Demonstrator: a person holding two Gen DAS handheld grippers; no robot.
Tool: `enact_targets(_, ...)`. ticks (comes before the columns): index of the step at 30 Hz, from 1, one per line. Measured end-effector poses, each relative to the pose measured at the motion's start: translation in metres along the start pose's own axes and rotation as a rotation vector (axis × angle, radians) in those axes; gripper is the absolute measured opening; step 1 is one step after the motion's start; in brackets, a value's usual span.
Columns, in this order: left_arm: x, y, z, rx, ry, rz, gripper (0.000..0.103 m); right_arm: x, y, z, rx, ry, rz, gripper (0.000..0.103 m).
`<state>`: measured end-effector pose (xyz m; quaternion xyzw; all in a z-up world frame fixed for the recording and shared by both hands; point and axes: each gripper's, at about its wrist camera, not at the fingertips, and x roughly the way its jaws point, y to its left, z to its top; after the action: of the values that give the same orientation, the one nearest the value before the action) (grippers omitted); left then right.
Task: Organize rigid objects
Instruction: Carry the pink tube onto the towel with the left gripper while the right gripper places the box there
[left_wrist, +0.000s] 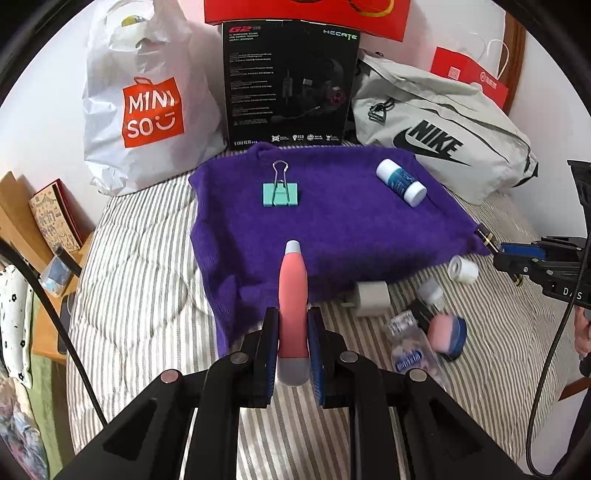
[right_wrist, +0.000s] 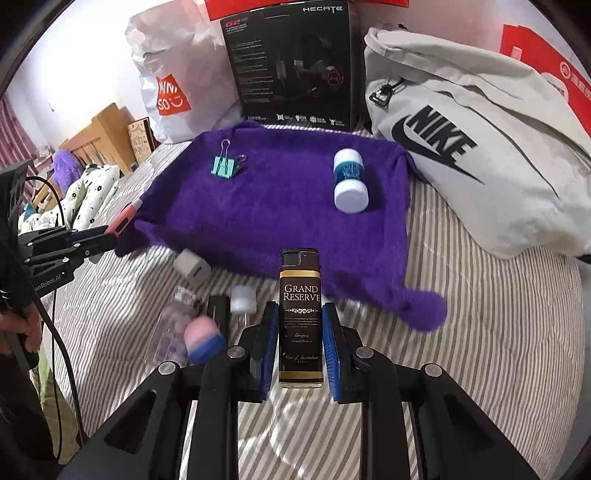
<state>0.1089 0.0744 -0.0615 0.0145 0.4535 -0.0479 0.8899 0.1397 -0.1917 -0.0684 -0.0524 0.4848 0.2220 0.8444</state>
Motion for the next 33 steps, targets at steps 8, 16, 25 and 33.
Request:
enact_targets(8,0.020,0.007,0.025,-0.017,0.009,0.008,0.015,0.023,-0.013,0.034,-0.001,0.008,0.007,0.023)
enact_targets(16,0.050,0.009,0.047,-0.033,0.033,0.009,0.015,0.055,-0.029,0.059,-0.030,0.049,-0.005,0.023)
enact_targets(25,0.074,0.014,0.059,-0.058,0.057,0.005,0.015,0.087,-0.030,0.065,-0.058,0.096,-0.005,0.023)
enact_targets(33,0.091,0.023,0.068,-0.082,0.077,0.011,0.015,0.103,-0.028,0.064,-0.079,0.130,-0.014,0.023)
